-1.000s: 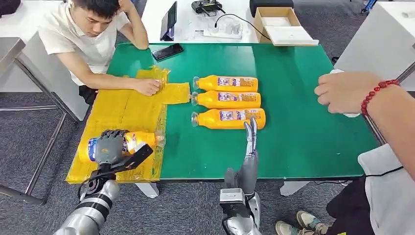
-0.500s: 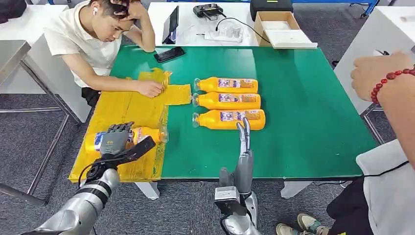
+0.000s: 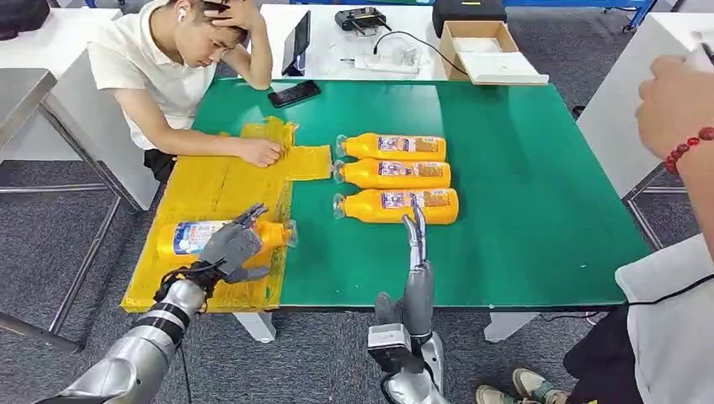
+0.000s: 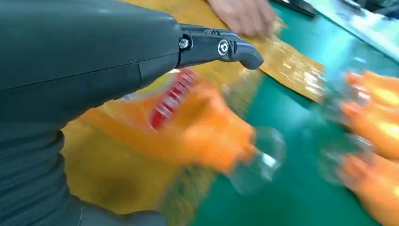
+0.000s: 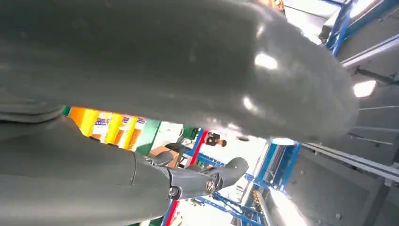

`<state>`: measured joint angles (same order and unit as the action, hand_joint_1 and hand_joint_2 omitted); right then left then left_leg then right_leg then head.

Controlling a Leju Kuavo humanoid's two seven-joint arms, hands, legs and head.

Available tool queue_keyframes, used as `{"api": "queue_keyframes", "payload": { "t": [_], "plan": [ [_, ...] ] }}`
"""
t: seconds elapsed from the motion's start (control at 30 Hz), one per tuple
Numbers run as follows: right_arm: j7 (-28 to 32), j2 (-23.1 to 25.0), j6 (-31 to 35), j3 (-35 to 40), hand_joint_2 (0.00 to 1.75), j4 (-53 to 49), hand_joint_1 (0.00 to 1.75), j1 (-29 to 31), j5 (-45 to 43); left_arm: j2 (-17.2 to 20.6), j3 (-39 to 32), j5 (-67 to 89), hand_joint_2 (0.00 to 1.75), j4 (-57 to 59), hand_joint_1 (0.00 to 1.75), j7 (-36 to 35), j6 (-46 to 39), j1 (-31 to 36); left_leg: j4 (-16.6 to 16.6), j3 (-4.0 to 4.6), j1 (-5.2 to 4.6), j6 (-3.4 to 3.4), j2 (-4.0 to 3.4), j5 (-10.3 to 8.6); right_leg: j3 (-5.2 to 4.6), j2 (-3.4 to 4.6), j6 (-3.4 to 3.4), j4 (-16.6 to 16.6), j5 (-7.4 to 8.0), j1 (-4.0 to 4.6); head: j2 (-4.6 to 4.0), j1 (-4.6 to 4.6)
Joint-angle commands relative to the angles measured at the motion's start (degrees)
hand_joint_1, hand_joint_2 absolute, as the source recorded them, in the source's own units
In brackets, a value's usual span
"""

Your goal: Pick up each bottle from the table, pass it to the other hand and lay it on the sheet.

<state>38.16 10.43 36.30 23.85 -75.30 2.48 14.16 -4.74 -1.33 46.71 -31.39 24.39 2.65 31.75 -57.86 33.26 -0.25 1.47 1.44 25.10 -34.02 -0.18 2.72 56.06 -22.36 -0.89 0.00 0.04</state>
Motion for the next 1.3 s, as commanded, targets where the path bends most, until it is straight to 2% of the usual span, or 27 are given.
{"api": "queue_keyframes", "payload": {
  "t": [0.03, 0.1, 0.13, 0.23, 0.4, 0.43, 0.5, 0.57, 0.6, 0.67, 0.8, 0.9, 0.93, 1.0, 1.1, 1.13, 1.17, 1.3],
  "plan": [
    [1.8, -2.0, 3.7, 1.4, 0.00, 3.1, 0.00, 1.4, 0.0, 0.5, 6.6, -3.9, 1.75, -6.6, 0.00, 1.9, -1.4, -6.6, 0.1, -0.07, 0.01, -0.07, -0.16, 0.01, 0.01, 0.10, -0.08, -0.1, 0.01, 0.02, 0.00, -0.02],
    [1.8, -2.0, 3.7, 1.4, 0.00, 2.4, 0.00, 0.9, 0.2, -0.4, 7.6, -10.4, 1.75, -13.6, 0.00, 5.1, -6.0, -9.8, 0.1, -0.02, 0.03, -0.07, -0.15, 0.03, -0.02, 0.09, -0.08, -0.1, 0.00, 0.04, -0.02, 0.00],
    [1.8, -2.1, 3.7, 1.5, 0.00, 2.3, 0.00, 0.8, 0.2, -0.8, 7.3, -12.3, 0.00, -15.4, 0.00, 7.0, -7.4, -10.6, 0.1, 0.00, 0.06, -0.10, -0.26, 0.06, -0.06, 0.17, -0.12, -0.1, 0.01, 0.08, 0.00, 0.00],
    [1.8, -2.4, 3.7, 2.4, 0.00, 2.0, 0.00, 0.5, 0.1, -4.0, 5.1, -29.7, 0.00, -28.3, 0.00, 11.7, -0.7, -16.5, 0.0, 0.16, 0.02, -0.04, -0.16, 0.05, -0.21, 0.08, -0.04, 0.0, -0.02, 0.03, 0.00, -0.02],
    [1.8, -2.4, 3.7, 2.4, 0.00, 2.0, 0.00, 0.5, 0.1, -4.0, 5.1, -29.7, 0.00, -28.3, 0.00, 11.7, -0.7, -16.5, 0.0, 0.50, 0.08, -0.09, -0.37, 0.14, -0.59, 0.21, -0.09, 0.0, -0.06, 0.09, 0.00, 0.02],
    [1.8, -2.1, 3.7, 1.8, 0.00, 2.6, 0.00, 0.1, 0.7, -4.4, 5.4, -34.4, 1.75, -31.5, 0.00, 11.3, -0.9, -18.5, 0.0, 0.60, 0.06, -0.09, -0.31, 0.12, -0.66, 0.18, -0.08, 0.0, -0.05, 0.07, 0.00, 0.00],
    [1.8, -1.8, 3.7, 1.3, 0.00, 1.6, 0.00, -1.0, 1.7, -5.5, 5.4, -39.3, 1.75, -35.4, 0.00, 13.8, -2.8, -20.8, 0.0, 0.58, 0.07, -0.12, -0.40, 0.17, -0.69, 0.23, -0.13, 0.0, -0.08, 0.09, 0.00, -0.02],
    [1.8, -1.0, 3.7, 0.0, 0.00, 1.4, 0.00, -1.6, 3.8, -8.4, 5.8, -39.7, 1.75, -45.6, 0.00, 15.6, -16.0, -24.1, 0.0, 0.79, 0.03, -0.05, -0.29, 0.09, -0.86, 0.17, -0.05, 0.0, -0.03, 0.05, -0.02, 0.00],
    [1.8, -0.6, 3.7, -0.5, 0.00, 1.4, 0.00, -1.8, 4.3, -9.2, 6.1, -42.3, 1.75, -47.6, 0.00, 15.6, -16.6, -25.5, 0.0, 0.66, 0.07, -0.11, -0.39, 0.18, -0.75, 0.21, -0.11, 0.0, -0.10, 0.09, -0.02, -0.02],
    [1.8, 0.1, 3.7, -2.2, 0.00, 1.2, 0.00, -2.6, 5.6, -9.2, 10.4, -43.5, 1.75, -56.8, 0.00, 15.6, -23.8, -29.0, -0.1, 0.83, 0.08, -0.08, -0.33, 0.19, -0.91, 0.15, -0.06, 0.0, -0.10, 0.09, 0.00, 0.00],
    [1.8, -0.2, 3.7, -3.7, 0.00, 0.6, 0.00, -3.4, 7.1, -8.1, 16.1, -48.5, 1.75, -63.8, 0.00, 15.6, -24.7, -34.1, -0.1, 0.85, 0.09, -0.10, -0.40, 0.25, -0.96, 0.22, -0.08, 0.0, -0.15, 0.11, -0.02, 0.00],
    [1.8, -0.4, 3.7, -6.8, 0.00, 3.7, 0.00, -3.0, 12.7, -6.9, 18.6, -51.5, 1.75, -63.1, 0.00, 15.6, -23.6, -35.9, -0.1, 0.77, 0.07, -0.11, -0.44, 0.30, -0.89, 0.27, -0.10, 0.0, -0.18, 0.09, -0.02, -0.02],
    [0.5, -1.0, 3.7, -9.1, 1.75, 10.7, 0.00, 0.0, 19.8, -6.7, 19.6, -49.1, 1.75, -63.3, 0.00, 15.6, -25.9, -36.2, 0.0, 0.83, 0.01, -0.06, -0.36, 0.21, -0.93, 0.22, -0.05, -0.1, -0.07, 0.03, 0.00, 0.00],
    [-2.2, -2.2, 3.7, -13.6, 1.75, 14.8, 0.00, 2.6, 27.0, -6.4, 21.0, -46.9, 1.75, -62.5, 0.00, 15.6, -29.7, -37.4, 0.1, 0.88, 0.01, -0.05, -0.36, 0.15, -0.97, 0.24, -0.04, -0.1, 0.00, 0.03, 0.00, 0.00],
    [-1.5, -2.5, 3.7, -13.8, 1.75, 15.6, 0.00, 3.0, 26.3, -6.2, 21.2, -47.0, 1.75, -62.8, 0.00, 15.6, -29.9, -37.6, 0.1, 0.75, 0.05, -0.08, -0.42, 0.20, -0.84, 0.26, -0.07, -0.2, 0.00, 0.07, 0.00, -0.02],
    [-3.5, -1.6, 3.7, -19.0, 1.75, 14.2, 0.00, 2.5, 35.9, -5.6, 21.9, -44.8, 1.75, -62.4, 0.00, 15.6, -32.7, -37.8, 0.1, 0.70, 0.04, -0.10, -0.38, 0.22, -0.79, 0.20, -0.09, -0.2, -0.05, 0.06, 0.00, -0.02],
    [-3.9, -2.1, 3.7, -20.3, 1.75, 15.0, 0.00, 3.1, 37.7, -5.0, 22.8, -43.6, 1.75, -62.8, 0.00, 15.6, -34.5, -38.2, 0.0, 0.87, 0.00, -0.07, -0.30, 0.16, -0.96, 0.17, -0.05, -0.1, -0.02, 0.01, 0.00, 0.00],
    [-3.9, -2.1, 3.7, -20.3, 1.75, 15.0, 0.00, 3.1, 37.7, -5.0, 22.8, -43.6, 1.75, -62.8, 0.00, 15.6, -34.5, -38.2, 0.0, 0.82, 0.02, -0.07, -0.40, 0.20, -0.91, 0.26, -0.06, -0.1, -0.03, 0.04, 0.00, -0.02]
  ]
}}
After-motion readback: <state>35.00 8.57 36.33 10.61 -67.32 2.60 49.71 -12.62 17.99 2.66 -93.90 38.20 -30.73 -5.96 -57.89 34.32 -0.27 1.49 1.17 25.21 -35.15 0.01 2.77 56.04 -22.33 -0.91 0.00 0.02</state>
